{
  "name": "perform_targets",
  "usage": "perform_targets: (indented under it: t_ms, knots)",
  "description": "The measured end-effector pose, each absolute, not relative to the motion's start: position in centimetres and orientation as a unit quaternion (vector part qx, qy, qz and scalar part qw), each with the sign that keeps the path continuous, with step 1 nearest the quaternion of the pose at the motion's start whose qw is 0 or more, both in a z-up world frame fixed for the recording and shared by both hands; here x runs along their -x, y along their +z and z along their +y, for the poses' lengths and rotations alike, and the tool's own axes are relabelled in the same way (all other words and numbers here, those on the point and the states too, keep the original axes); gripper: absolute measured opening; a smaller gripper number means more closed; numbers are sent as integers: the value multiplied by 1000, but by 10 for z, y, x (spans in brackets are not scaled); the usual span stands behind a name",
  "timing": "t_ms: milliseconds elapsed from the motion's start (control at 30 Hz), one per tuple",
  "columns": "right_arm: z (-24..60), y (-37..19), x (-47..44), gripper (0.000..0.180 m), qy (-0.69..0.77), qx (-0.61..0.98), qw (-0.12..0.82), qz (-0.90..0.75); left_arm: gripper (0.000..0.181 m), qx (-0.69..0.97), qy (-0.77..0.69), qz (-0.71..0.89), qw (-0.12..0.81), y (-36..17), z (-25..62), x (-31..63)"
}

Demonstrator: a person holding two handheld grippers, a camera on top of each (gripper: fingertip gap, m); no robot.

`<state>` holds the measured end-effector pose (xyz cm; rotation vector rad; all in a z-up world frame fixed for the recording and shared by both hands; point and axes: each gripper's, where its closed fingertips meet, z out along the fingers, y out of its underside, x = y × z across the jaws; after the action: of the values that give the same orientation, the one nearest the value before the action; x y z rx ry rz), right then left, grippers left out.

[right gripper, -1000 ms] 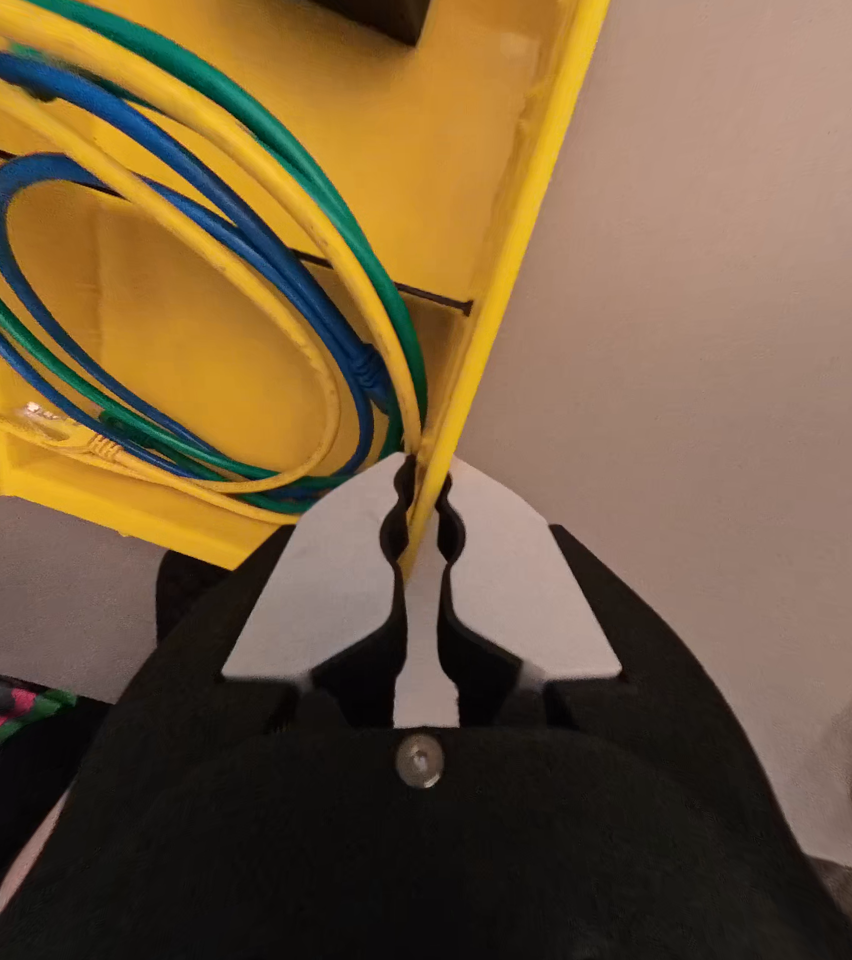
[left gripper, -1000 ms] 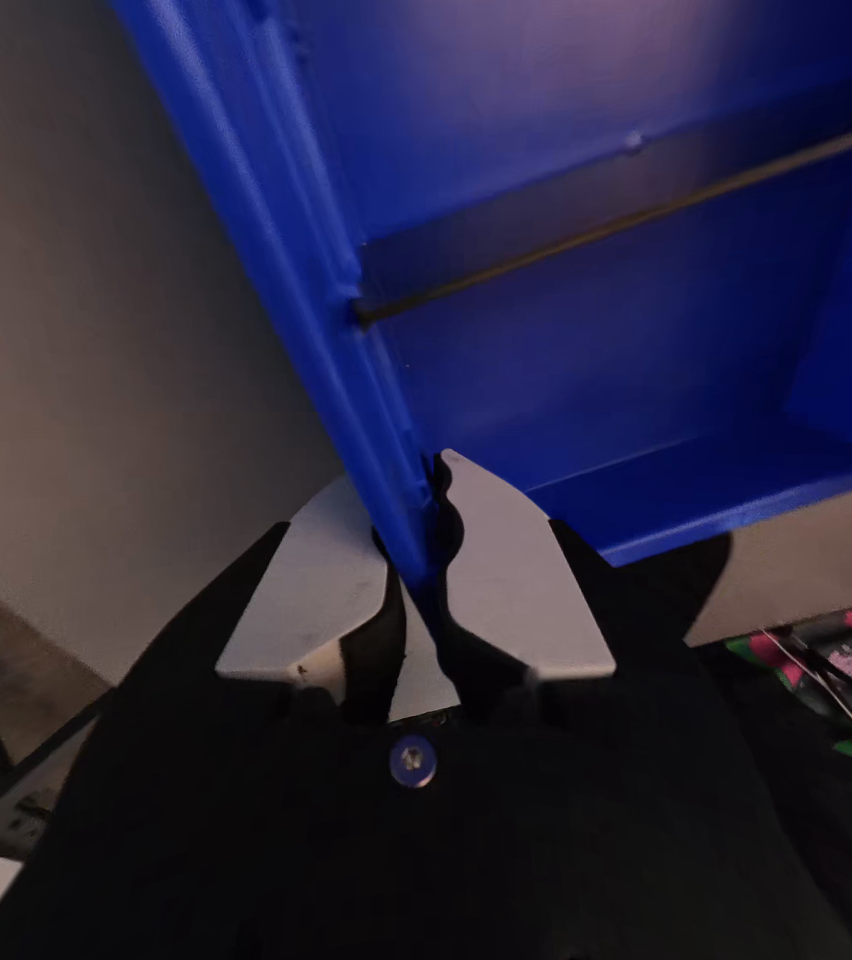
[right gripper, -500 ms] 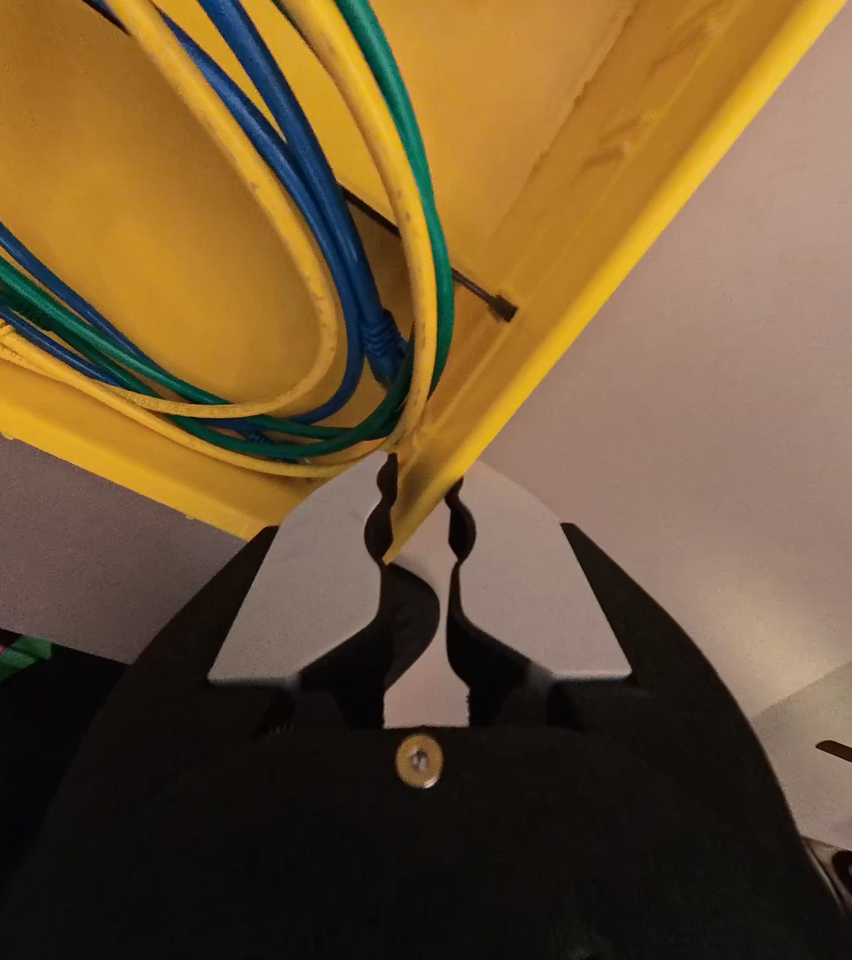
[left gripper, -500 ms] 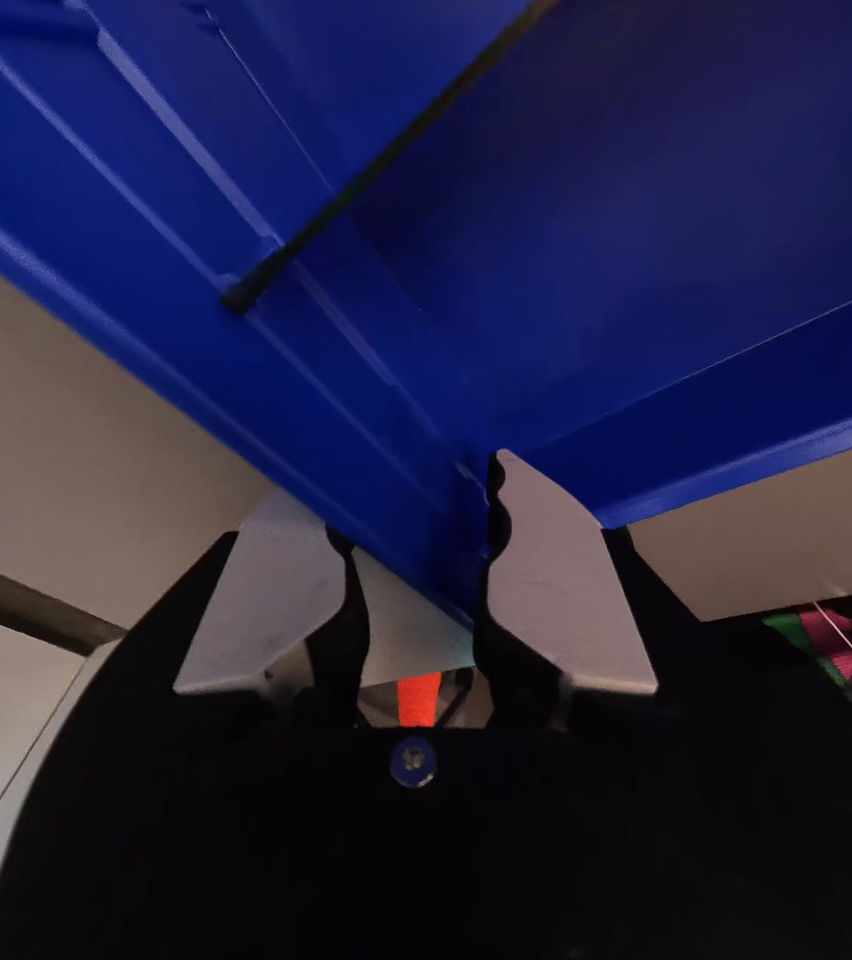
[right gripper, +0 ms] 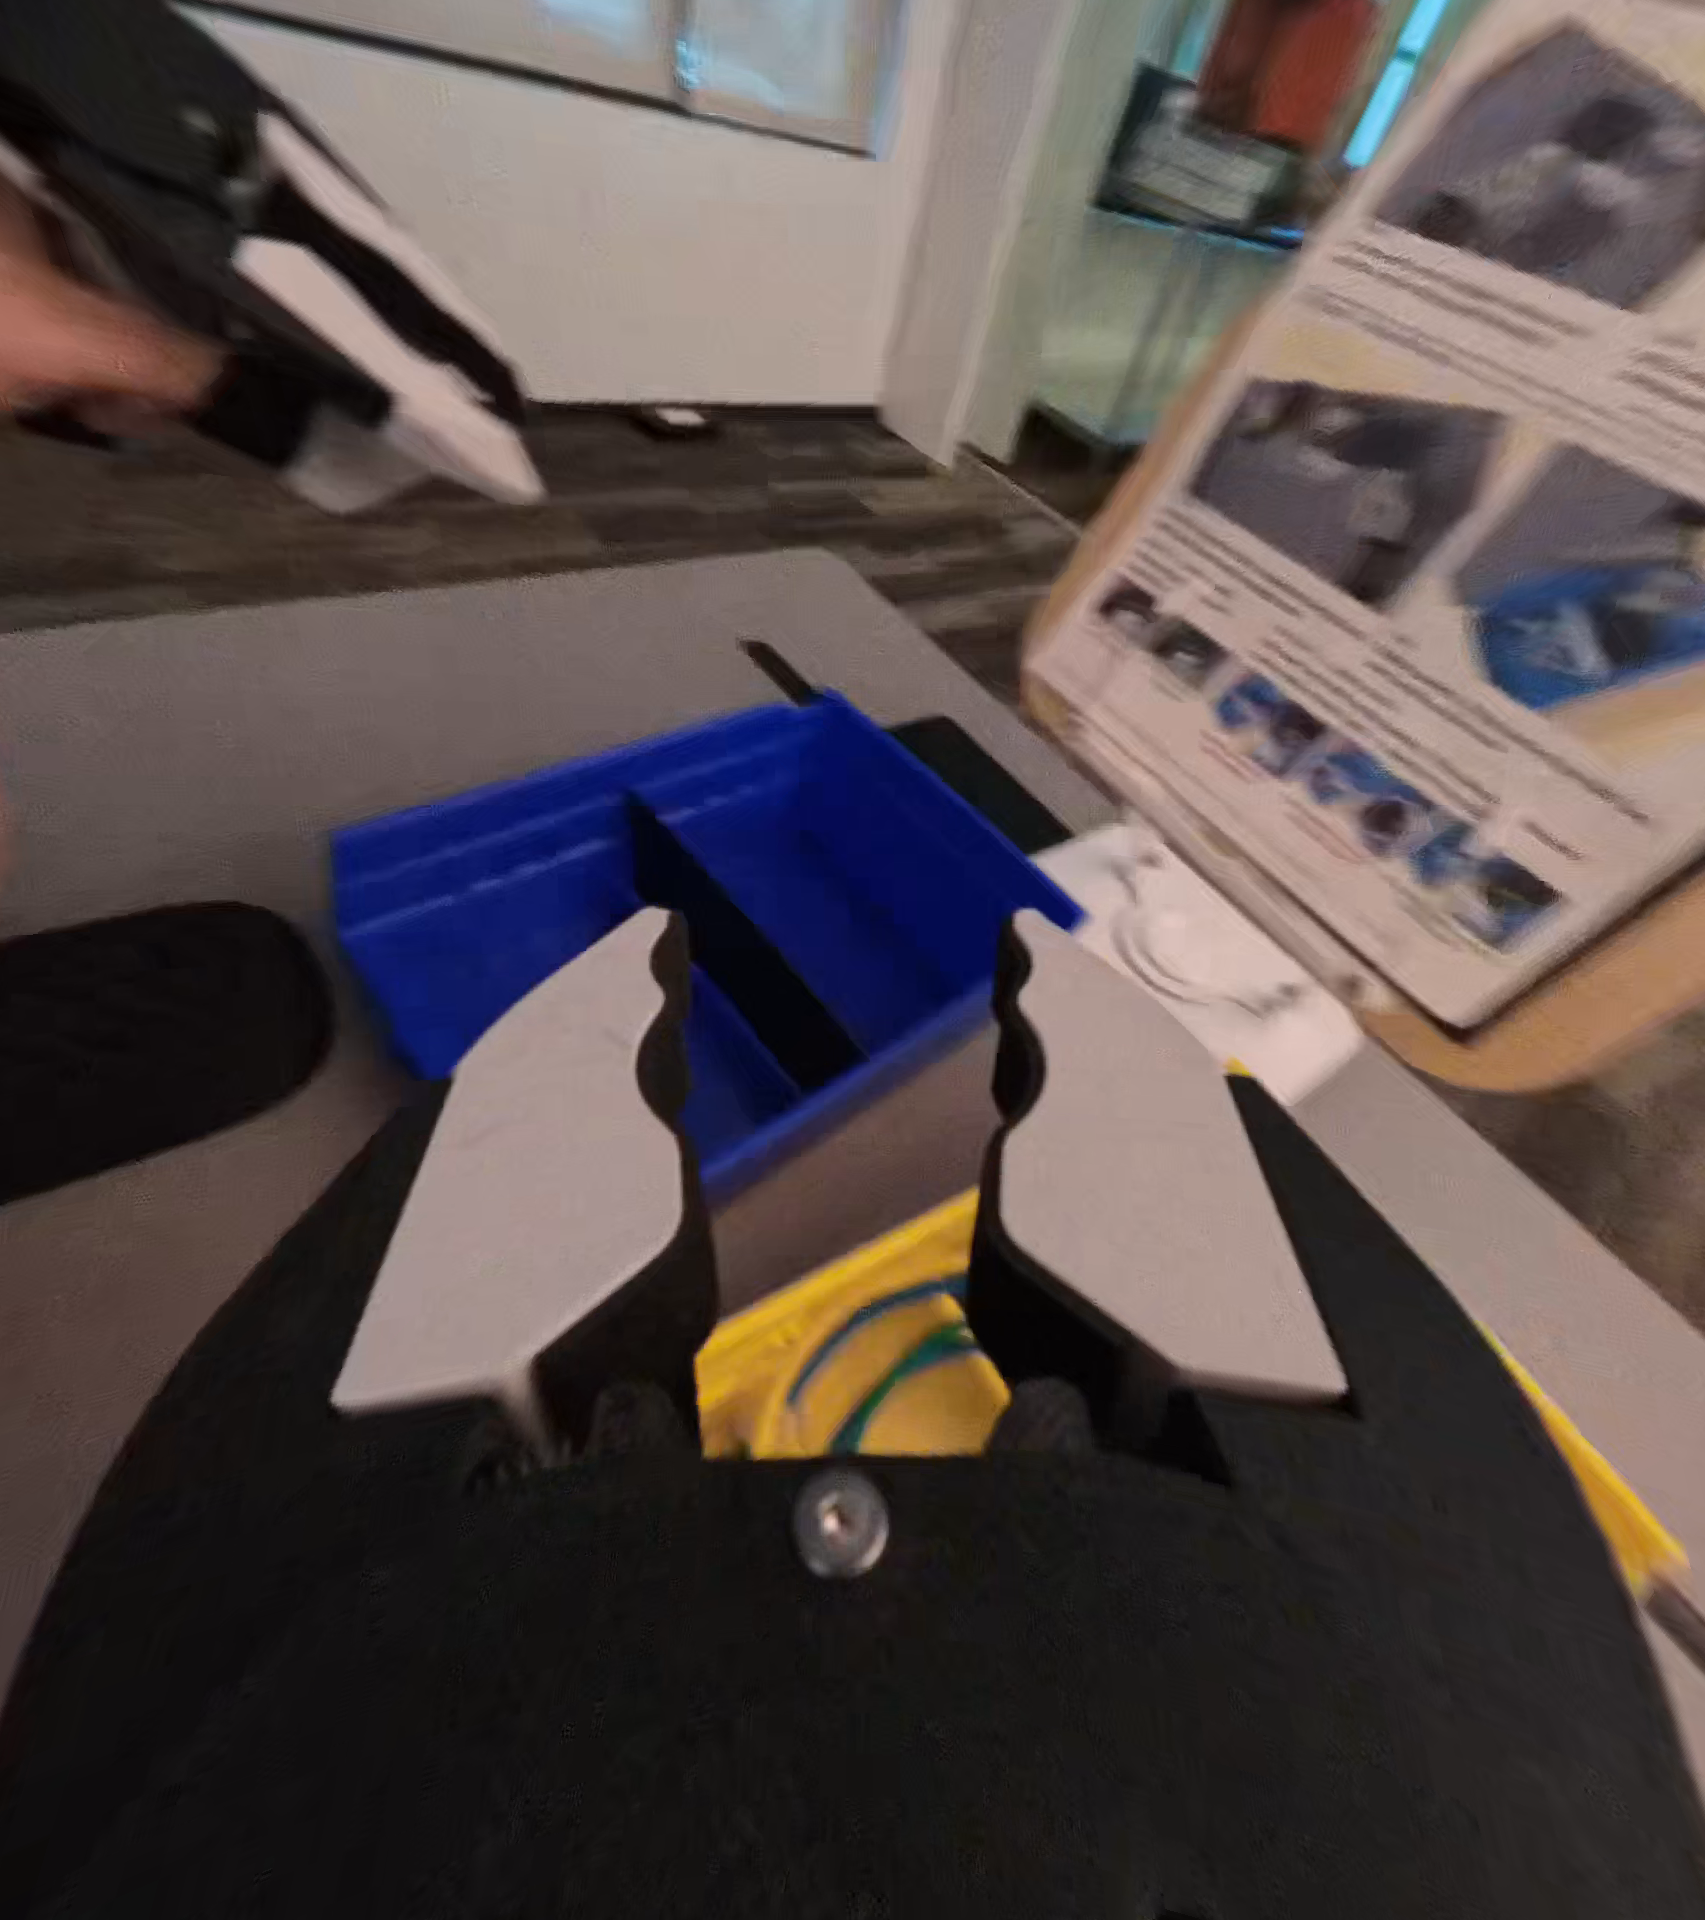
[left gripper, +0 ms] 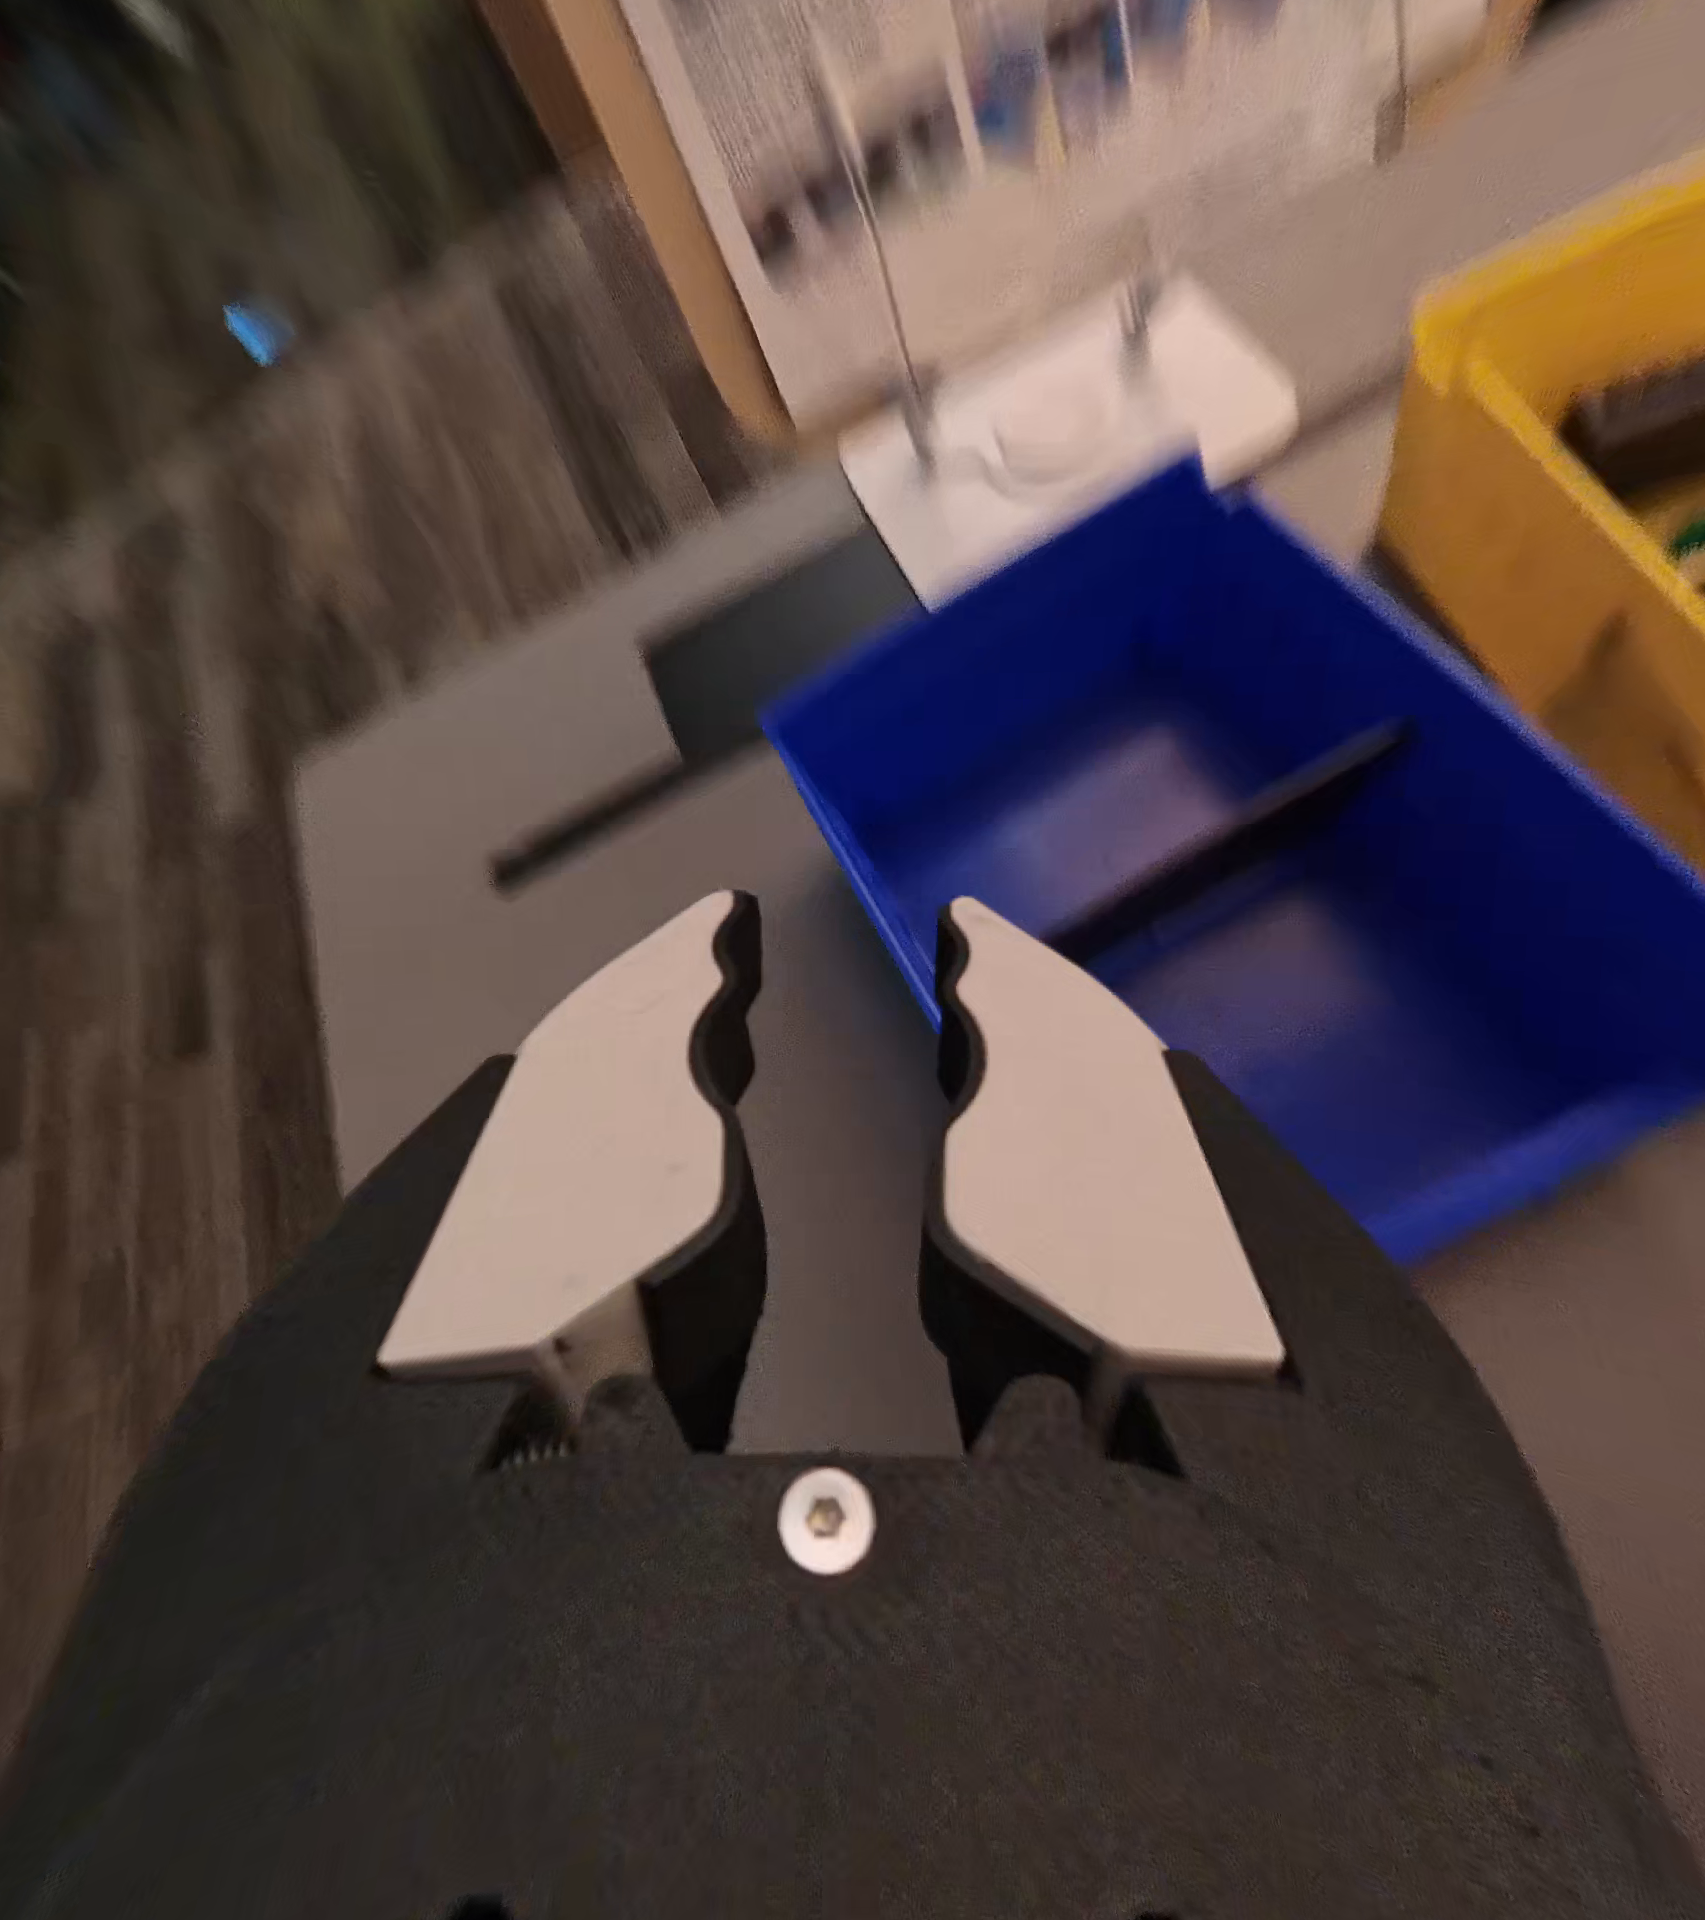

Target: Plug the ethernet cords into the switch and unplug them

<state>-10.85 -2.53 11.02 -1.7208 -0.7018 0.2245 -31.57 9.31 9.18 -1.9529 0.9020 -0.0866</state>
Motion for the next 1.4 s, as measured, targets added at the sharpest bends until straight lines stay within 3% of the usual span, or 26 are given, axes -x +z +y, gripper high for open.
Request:
perform_targets:
  t_ms: [33, 100, 133, 233, 367, 467, 567, 733, 800, 900, 1033, 1100, 1267, 1400]
  knots:
    - [-18, 100, 133, 58, 132, 746, 573, -314, 32, 776, -32, 350, 524, 110, 95, 320]
    - [18, 58, 146, 35, 121, 808, 493, -299, 38, 733, -19, 316, 602, 135, 95, 328]
    - [38, 33, 140, 34, 91, 845, 446, -282, 41, 712, -13, 311, 629, 144, 93, 330]
    - [68, -31, 123, 52, 48, 924, 290, -243, 55, 692, -19, 303, 655, 155, 88, 328]
    - [65, -77, 114, 58, 27, 966, 151, -206, 64, 657, -59, 307, 686, 170, 80, 314]
    - [54, -94, 135, 44, 113, 982, 82, -128, 44, 604, -61, 335, 721, 183, 66, 302]
    - [66, -98, 135, 31, 113, 986, 87, -81, 19, 536, -70, 359, 761, 196, 45, 289]
    - [52, -137, 135, 37, 112, 992, 6, -62, 17, 549, -65, 374, 744, 188, 40, 279]
    - [48, -145, 143, 16, 133, 989, -33, -61, 16, 552, -57, 364, 748, 189, 43, 282]
    - [57, -143, 142, 12, 118, 990, -31, -69, 19, 560, -80, 356, 744, 191, 39, 285]
    - [58, -123, 146, 11, 123, 987, -48, -86, 51, 586, -176, 346, 711, 198, 15, 288]
    - [60, -101, 147, 10, 136, 985, -40, -102, 57, 571, -232, 330, 715, 212, -2, 296]
    - [56, -5, 122, 10, 196, 974, -2, -118, 51, 515, -266, 290, 761, 242, -31, 324]
    - [31, 75, 37, 8, 196, 977, 33, -81, 53, 549, -310, 356, 690, 216, -35, 284]
